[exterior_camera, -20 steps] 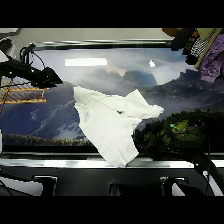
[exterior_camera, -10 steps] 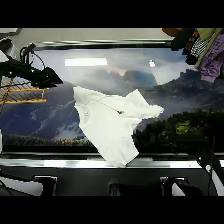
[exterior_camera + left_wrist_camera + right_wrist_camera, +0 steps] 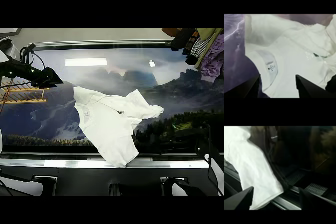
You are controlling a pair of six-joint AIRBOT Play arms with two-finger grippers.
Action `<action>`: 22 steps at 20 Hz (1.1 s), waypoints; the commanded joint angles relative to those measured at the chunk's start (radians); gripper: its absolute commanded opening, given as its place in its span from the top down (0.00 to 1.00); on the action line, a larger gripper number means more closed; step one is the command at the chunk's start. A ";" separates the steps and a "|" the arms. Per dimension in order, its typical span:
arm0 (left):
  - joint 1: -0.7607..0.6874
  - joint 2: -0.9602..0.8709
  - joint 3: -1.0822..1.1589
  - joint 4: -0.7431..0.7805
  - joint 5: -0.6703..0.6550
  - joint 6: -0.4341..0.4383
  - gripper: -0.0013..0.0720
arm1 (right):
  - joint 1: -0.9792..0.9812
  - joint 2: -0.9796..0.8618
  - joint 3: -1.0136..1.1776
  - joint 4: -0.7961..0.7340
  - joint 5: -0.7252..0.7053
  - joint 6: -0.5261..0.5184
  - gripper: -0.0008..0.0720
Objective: Fold the clothes and pants, and hang the long-sleeved shirts on hangers.
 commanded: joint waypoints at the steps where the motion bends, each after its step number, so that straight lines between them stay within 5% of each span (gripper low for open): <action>1: 0.000 -0.001 0.000 0.000 0.008 0.003 0.28 | 0.001 -0.020 -0.038 0.038 0.016 -0.024 0.14; 8: 0.000 -0.001 0.000 0.000 0.024 0.003 0.28 | 0.298 -0.041 -0.047 0.047 0.196 0.085 0.15; 14: 0.004 -0.017 0.000 0.000 0.027 0.003 0.28 | 0.298 -0.040 -0.046 0.056 0.230 0.087 0.95; 22: 0.004 -0.243 0.000 -0.002 0.143 0.084 0.28 | 0.298 0.117 -0.046 0.054 0.133 0.219 0.95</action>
